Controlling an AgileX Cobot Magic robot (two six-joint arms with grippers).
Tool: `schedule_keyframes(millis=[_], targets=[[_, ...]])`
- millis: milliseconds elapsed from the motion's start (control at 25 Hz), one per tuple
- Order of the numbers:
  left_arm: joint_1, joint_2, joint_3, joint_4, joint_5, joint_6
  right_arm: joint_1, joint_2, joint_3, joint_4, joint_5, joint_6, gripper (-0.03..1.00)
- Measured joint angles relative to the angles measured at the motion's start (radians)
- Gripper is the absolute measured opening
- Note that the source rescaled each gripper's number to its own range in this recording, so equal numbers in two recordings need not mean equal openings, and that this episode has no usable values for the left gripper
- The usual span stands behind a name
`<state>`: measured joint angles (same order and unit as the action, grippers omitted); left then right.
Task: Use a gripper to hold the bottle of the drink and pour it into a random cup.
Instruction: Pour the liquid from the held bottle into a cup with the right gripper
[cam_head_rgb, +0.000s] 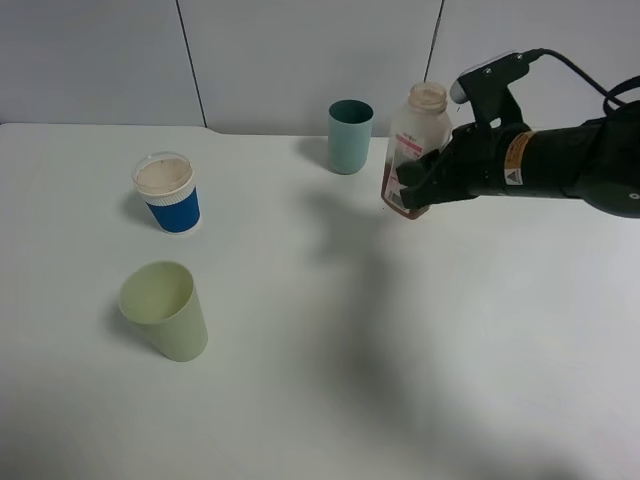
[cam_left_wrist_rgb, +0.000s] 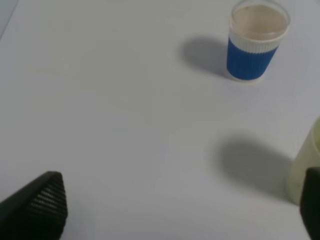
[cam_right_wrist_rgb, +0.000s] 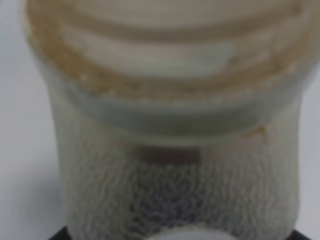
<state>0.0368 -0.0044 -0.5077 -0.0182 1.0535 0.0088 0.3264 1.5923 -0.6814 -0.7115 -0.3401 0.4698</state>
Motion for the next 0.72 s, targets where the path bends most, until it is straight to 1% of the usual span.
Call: schedule_keyframes(millis=[160,320,400,720], targets=[[0.000,0.000,0.000,0.000,0.000,0.000,0.000,-0.062,-0.011,0.024,0.136,0.008,0.00],[0.000,0.000,0.000,0.000,0.000,0.000,0.000,-0.090,-0.077,0.018,0.317,0.057,0.00],[0.000,0.000,0.000,0.000,0.000,0.000,0.000,-0.092,-0.125,-0.011,0.400,0.084,0.00],[0.000,0.000,0.000,0.000,0.000,0.000,0.000,-0.070,-0.301,-0.174,0.643,0.176,0.00]])
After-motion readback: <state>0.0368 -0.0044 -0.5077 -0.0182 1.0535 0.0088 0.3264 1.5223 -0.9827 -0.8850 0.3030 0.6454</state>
